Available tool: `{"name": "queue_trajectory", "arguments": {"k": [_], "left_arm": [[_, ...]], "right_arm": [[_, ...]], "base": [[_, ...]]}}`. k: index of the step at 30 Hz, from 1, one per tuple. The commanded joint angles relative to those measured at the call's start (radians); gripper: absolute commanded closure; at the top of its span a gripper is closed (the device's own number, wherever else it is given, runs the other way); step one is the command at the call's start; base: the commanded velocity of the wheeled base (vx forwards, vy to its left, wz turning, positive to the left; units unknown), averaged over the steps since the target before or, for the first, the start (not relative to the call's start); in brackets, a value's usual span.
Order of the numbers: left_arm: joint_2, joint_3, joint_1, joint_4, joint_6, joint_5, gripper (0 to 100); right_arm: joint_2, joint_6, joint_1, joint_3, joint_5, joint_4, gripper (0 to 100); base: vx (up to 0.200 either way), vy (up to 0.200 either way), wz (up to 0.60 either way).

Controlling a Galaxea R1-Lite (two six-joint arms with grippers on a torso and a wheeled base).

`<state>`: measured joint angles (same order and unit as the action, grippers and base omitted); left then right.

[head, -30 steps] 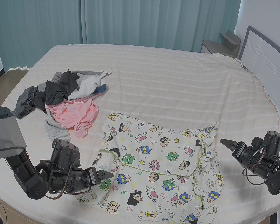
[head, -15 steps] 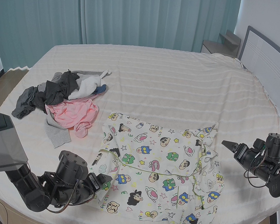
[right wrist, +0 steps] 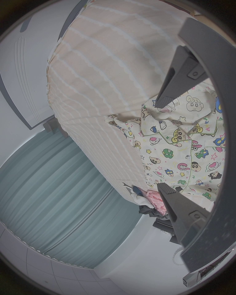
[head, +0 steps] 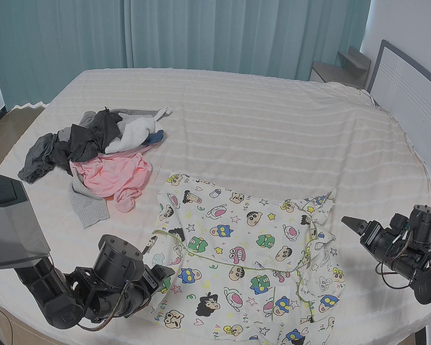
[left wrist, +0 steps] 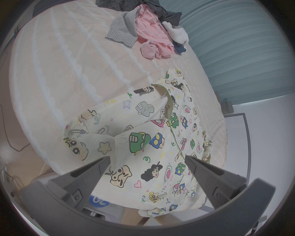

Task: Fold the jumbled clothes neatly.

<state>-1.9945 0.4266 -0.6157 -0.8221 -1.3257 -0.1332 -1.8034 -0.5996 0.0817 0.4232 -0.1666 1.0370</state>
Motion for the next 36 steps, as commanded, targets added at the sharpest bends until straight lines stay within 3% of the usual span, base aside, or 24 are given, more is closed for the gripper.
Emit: {"name": "queue_trajectory", "arguments": {"k": [1, 9, 14, 15, 27, 36], "left_arm": [[-0.041, -0.003, -0.002, 0.000, -0.001, -0.003, 0], [-0.087, 0.027, -0.001, -0.015, -0.006, -0.006, 0], [-0.116, 0.067, -0.001, -0.029, -0.006, -0.048, 0], [-0.124, 0.072, -0.001, -0.031, -0.004, -0.057, 100], [-0.168, 0.067, -0.001, -0.046, 0.013, -0.146, 100], [-0.135, -0.015, -0.002, -0.216, 0.172, -0.310, 100]], "right_arm": [[-0.004, 0.000, 0.000, 0.000, -0.001, 0.000, 0], [-0.007, 0.000, -0.002, 0.000, -0.002, 0.000, 0], [-0.005, -0.002, 0.000, -0.001, -0.002, 0.009, 0], [-0.007, -0.002, 0.000, -0.003, -0.002, 0.017, 0], [-0.053, 0.001, 0.000, -0.038, -0.002, 0.152, 0], [-0.039, 0.001, 0.000, -0.055, -0.005, 0.158, 0]], "base": [[0.000, 0.000, 0.00], [0.000, 0.000, 0.00], [0.000, 0.000, 0.00], [0.000, 0.000, 0.00], [0.000, 0.000, 0.00], [0.000, 0.000, 0.00]]}}
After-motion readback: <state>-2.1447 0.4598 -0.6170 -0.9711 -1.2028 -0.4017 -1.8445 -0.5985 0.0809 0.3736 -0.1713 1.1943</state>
